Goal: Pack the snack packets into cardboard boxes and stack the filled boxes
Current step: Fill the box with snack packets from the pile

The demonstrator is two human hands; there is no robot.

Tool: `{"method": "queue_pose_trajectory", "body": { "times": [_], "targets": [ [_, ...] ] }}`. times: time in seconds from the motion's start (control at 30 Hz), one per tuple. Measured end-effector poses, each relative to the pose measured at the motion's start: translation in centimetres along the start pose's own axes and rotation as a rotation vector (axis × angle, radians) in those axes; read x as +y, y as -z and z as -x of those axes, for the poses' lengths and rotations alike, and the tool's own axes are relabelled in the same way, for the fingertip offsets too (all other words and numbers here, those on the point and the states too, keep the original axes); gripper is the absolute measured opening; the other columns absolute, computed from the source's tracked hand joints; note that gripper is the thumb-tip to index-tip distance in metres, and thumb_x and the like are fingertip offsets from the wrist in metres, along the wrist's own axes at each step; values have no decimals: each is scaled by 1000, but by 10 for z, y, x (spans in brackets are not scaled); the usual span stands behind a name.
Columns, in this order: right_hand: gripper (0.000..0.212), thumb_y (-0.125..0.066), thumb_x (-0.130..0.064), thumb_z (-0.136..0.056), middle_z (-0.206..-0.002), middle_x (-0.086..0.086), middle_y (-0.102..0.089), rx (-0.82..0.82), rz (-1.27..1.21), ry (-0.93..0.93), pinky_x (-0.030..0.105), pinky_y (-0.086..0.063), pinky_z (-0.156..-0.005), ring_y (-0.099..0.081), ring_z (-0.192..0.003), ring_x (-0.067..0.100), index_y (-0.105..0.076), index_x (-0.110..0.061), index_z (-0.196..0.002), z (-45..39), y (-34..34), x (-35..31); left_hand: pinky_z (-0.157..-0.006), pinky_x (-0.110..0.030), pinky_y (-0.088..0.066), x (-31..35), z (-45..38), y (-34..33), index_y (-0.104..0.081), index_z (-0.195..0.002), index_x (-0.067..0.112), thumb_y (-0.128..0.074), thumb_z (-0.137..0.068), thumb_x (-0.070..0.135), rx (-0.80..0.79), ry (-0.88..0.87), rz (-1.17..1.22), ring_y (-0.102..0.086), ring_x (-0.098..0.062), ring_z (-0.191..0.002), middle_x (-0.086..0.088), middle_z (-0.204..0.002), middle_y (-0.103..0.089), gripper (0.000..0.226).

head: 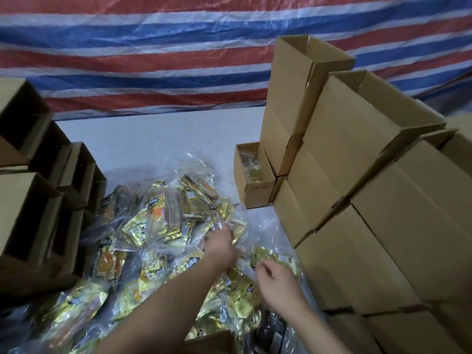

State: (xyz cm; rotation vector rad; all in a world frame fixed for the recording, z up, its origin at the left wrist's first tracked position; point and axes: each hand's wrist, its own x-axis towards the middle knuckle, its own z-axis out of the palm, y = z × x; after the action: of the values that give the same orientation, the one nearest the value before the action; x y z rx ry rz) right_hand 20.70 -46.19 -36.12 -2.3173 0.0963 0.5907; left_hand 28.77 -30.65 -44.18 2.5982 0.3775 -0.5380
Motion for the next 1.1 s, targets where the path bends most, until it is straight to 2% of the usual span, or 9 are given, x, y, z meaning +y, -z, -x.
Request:
{"method": "queue_pose_trajectory", "body": {
  "times": [0.13,0.37,0.5,0.57,0.67,0.77,0.87,0.97,1.1],
  "targets": [
    [19,-50,-38,-100,-85,-15,-63,134,-258,-25,11,-36,-55,-55,-69,-9,-61,-31,-86,-10,5,-28,-77,-29,-49,3,28,50,-49,-130,12,-70,-84,36,177,-129,284,-63,-25,-94,-8,-115,-66,56],
    [42,-48,-62,-96,-135,-2,-53,-6,-728,-103,45,-48,-97,-53,-118,19,-50,-34,-126,-26,2,-98,-89,-30,-56,-10,99,131,-41,-149,20,-55,-90,20,402,-263,550,-65,-9,-94,3,-117,-65,60],
    [70,-41,-77,-89,-152,-3,-40,-69,-811,-133,49,-51,-83,-43,-135,26,-38,-37,-147,-13,-5,-134,-57,-19,-48,-16,136,171,-62,-116,17,-51,-89,24,368,-170,887,-59,1,-58,13,-73,-63,31],
    [74,-37,-80,-88,-144,0,-52,-115,-904,-171,52,-50,-93,-52,-129,26,-46,-33,-144,-4,-9,-147,-67,-31,-52,-23,151,186,-64,-103,17,-48,-84,29,308,-152,1022,-64,-13,-66,5,-75,-68,27],
    [62,-36,-77,-90,-103,2,-77,-246,-1056,-91,37,-58,-67,-75,-91,24,-70,-29,-112,14,-14,-164,-79,-36,-56,-33,172,197,-68,-112,23,-47,-92,27,149,-207,1125,-73,-17,-90,0,-99,-76,29],
    [61,-46,-77,-80,-115,9,-74,-321,-1073,86,42,-60,-79,-71,-106,26,-77,-32,-107,27,-21,-180,-84,-30,-54,-38,185,193,-68,-105,30,-43,-96,33,184,-237,994,-69,-10,-96,7,-101,-73,27],
    [106,-66,-89,-57,-142,9,-57,-279,-1019,157,54,-43,-109,-54,-131,29,-54,-26,-142,43,-27,-192,-96,-30,-48,-38,191,185,-69,-103,22,-34,-101,35,247,-269,750,-62,-14,-108,-1,-109,-70,38],
    [109,-77,-77,-56,-137,10,-61,-318,-997,206,53,-44,-109,-60,-124,30,-49,-20,-145,49,-30,-190,-111,-50,-37,-37,200,186,-56,-134,10,-17,-91,47,284,-307,488,-48,-32,-132,-17,-138,-56,69],
    [99,-75,-69,-59,-134,9,-63,-460,-851,156,48,-55,-94,-63,-120,29,-51,-22,-143,58,-15,-185,-104,-55,-43,-38,211,191,-60,-126,5,-18,-88,44,267,-288,326,-55,-43,-118,-27,-126,-60,69]
  ]
}}
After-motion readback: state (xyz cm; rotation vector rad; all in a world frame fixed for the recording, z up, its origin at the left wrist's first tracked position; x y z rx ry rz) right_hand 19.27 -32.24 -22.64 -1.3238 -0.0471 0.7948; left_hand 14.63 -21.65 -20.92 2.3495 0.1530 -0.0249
